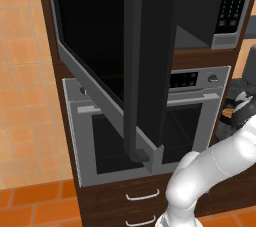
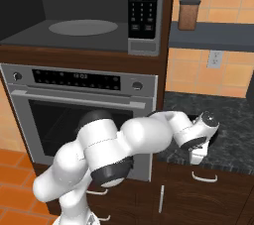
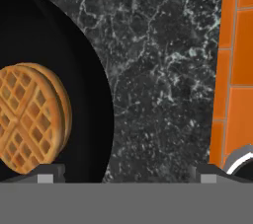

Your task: Open the microwave, place the bowl with waffle inside the microwave, then close the microwave door and turn it on.

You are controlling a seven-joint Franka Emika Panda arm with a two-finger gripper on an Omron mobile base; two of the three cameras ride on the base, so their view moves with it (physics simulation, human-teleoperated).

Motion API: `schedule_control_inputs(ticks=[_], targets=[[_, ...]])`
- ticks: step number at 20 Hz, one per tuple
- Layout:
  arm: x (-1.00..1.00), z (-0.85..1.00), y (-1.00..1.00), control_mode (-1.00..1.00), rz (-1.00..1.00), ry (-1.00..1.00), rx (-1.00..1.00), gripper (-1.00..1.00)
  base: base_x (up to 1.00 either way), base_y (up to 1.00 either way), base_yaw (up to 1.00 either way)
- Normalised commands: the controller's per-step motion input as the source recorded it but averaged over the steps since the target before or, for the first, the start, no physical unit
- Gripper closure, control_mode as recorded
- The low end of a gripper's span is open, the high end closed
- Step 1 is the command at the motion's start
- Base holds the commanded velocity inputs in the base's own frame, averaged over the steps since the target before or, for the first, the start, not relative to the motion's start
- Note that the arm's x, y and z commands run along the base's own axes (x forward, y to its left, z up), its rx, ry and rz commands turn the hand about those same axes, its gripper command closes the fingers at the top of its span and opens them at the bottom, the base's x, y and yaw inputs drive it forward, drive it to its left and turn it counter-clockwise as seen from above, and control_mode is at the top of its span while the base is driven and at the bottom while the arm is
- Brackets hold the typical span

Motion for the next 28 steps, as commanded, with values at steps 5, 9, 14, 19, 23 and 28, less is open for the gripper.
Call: schedule_control_inputs(ticks=[5, 9, 14, 19, 23, 28], targets=[[0.25, -0.1, -0.39, -1.0, 0.0, 0.01, 0.2, -1.0, 0.0, 0.0, 0.0], [0.36, -0.24, -0.11, -1.0, 0.0, 0.04, 0.14, -1.0, 0.0, 0.0, 0.0], [0.31, -0.26, 0.0, -1.0, -0.01, 0.02, 0.13, -1.0, 0.0, 0.0, 0.0], [-0.07, -0.23, 0.0, -1.0, -0.02, 0.02, 0.02, 1.0, 0.0, 0.0, 0.0], [-0.7, -0.14, 0.09, -1.0, -0.01, -0.11, 0.0, 1.0, 0.0, 0.0, 0.0], [-0.78, 0.01, 0.5, -1.0, -0.26, -0.29, 0.0, 1.0, 0.0, 0.0, 0.0]])
